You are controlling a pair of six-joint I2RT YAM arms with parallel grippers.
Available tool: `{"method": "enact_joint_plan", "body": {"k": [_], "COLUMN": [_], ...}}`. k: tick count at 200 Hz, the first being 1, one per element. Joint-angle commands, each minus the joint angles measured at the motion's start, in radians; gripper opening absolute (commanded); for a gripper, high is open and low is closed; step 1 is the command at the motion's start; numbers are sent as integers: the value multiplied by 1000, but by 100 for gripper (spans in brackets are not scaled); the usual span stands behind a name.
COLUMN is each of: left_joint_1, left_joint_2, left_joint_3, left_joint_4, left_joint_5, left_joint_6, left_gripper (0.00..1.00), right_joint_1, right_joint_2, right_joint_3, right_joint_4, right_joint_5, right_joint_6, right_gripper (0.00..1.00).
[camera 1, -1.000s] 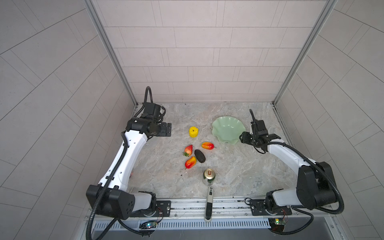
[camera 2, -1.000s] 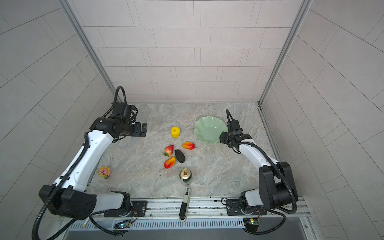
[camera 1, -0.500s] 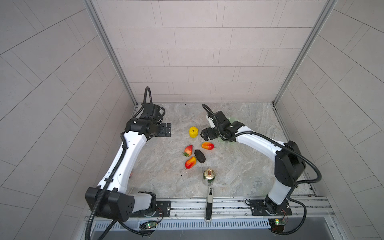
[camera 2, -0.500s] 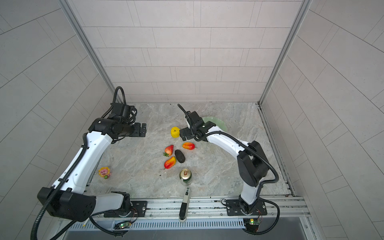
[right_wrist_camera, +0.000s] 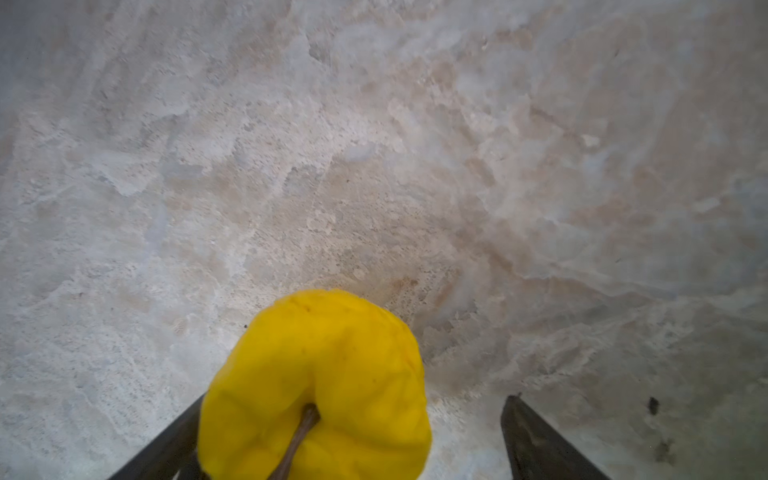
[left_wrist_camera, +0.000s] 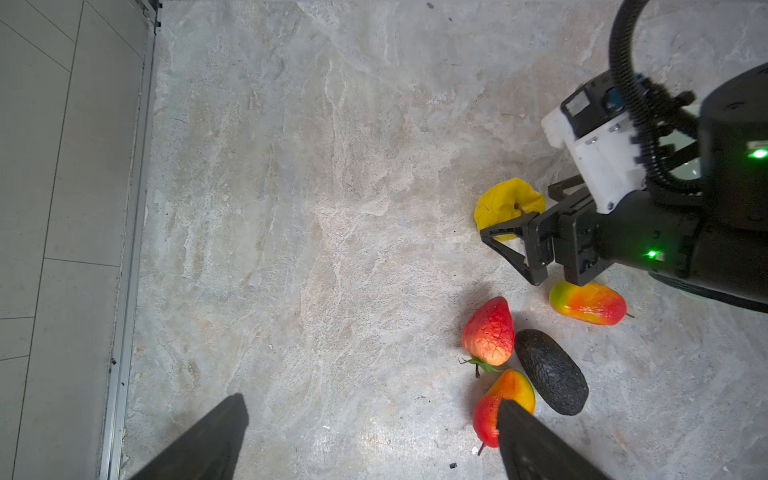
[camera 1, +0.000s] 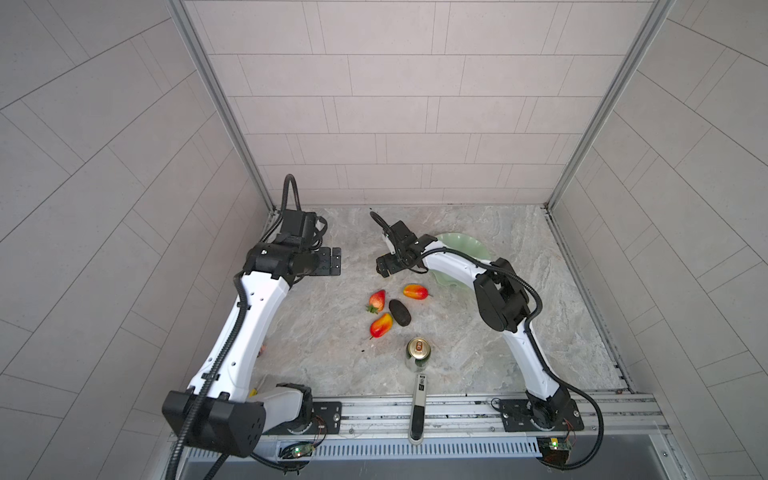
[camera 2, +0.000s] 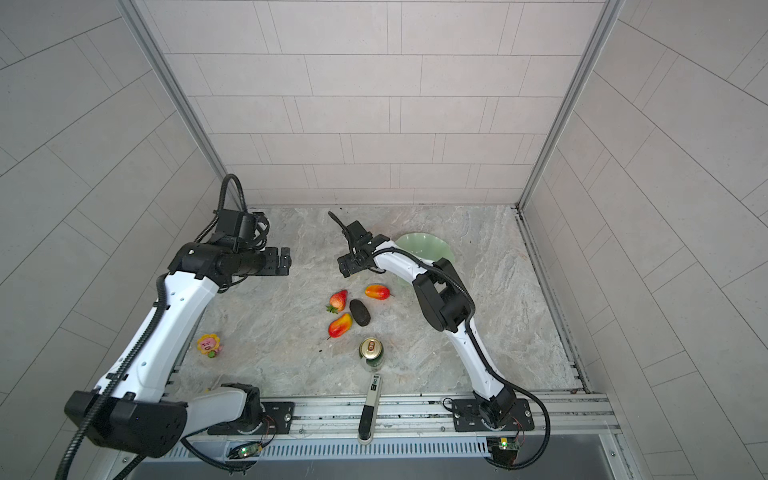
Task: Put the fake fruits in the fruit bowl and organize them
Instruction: 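Lower the right gripper onto the yellow pepper and close on it, then carry the yellow pepper into the green bowl and open the right gripper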
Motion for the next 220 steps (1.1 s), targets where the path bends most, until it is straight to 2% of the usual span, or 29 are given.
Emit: {"method": "enact_joint_plan", "body": {"k": [1,44,62,69,100,135,180,220], "left_joint_1": [3,3,3,2,3,3,2,1], "left_joint_2": [-32,-30,-24,-24,-28,-23,-7,-4], "left_joint_3": [-29,-28,-20,-19,-14,-10,24,74], "left_joint_4": [16,20,19,20,20,10,-37,-73], "left_joint_5": [-28,-25,-21,-21,-16,-17,-42,-50], "left_joint_6": [-11,-5,-4,-5,-2,9,21,27], "left_gripper": [100,100,100,100,100,100,100,100], "right_joint_1": [5,6,6,6,8,-4,-106,-215], "right_joint_2": [13,55,51,46,-33,-230,-461,-495], "right_joint_3": [39,107,117,120,112,10,-241,-399], "right_joint_4": [-17,-51,-63,-71,-109,-130,-97,-33], "right_joint_5": [21,18,12,11,15,96,209,283], "right_joint_6": [16,22,19,17,0,-64,-98,-101], "right_gripper": [86,63,40,35,33,33,32,32]}}
